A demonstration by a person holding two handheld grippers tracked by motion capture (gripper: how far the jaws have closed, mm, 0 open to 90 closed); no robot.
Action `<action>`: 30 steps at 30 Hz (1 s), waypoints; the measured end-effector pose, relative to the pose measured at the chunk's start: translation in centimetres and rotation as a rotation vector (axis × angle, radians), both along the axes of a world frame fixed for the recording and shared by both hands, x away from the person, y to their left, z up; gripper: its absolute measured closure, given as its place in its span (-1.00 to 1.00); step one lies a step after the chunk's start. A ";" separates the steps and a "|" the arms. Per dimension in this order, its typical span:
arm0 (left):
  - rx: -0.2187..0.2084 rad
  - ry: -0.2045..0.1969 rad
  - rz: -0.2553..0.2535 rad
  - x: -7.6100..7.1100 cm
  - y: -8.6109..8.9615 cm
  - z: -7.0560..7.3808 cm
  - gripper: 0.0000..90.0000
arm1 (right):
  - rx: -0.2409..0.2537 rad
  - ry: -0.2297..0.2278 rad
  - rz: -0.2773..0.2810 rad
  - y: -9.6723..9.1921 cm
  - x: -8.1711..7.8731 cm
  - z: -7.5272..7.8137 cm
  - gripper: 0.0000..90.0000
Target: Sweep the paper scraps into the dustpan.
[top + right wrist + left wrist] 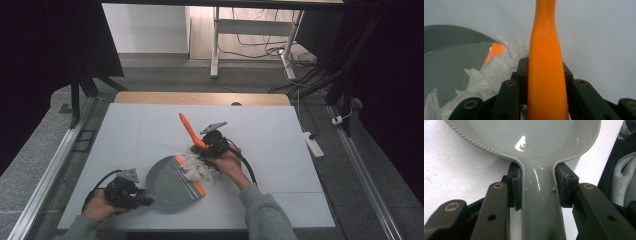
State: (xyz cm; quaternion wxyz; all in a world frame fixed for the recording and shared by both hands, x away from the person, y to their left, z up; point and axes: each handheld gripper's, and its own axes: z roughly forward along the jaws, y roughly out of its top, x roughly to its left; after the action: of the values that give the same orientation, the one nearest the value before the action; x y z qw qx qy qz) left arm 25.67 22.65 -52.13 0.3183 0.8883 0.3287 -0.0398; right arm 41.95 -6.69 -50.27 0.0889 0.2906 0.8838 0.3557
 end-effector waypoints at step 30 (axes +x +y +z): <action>0.001 0.001 0.007 0.0 -0.1 0.0 0.36 | 0.072 -0.005 0.183 1.4 -4.5 1.1 0.57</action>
State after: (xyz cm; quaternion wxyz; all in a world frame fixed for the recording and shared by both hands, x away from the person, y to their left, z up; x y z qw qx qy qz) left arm 25.66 22.59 -52.10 0.3179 0.8873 0.3318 -0.0389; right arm 37.43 -5.28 -49.21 0.0478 0.2108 0.8931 0.3945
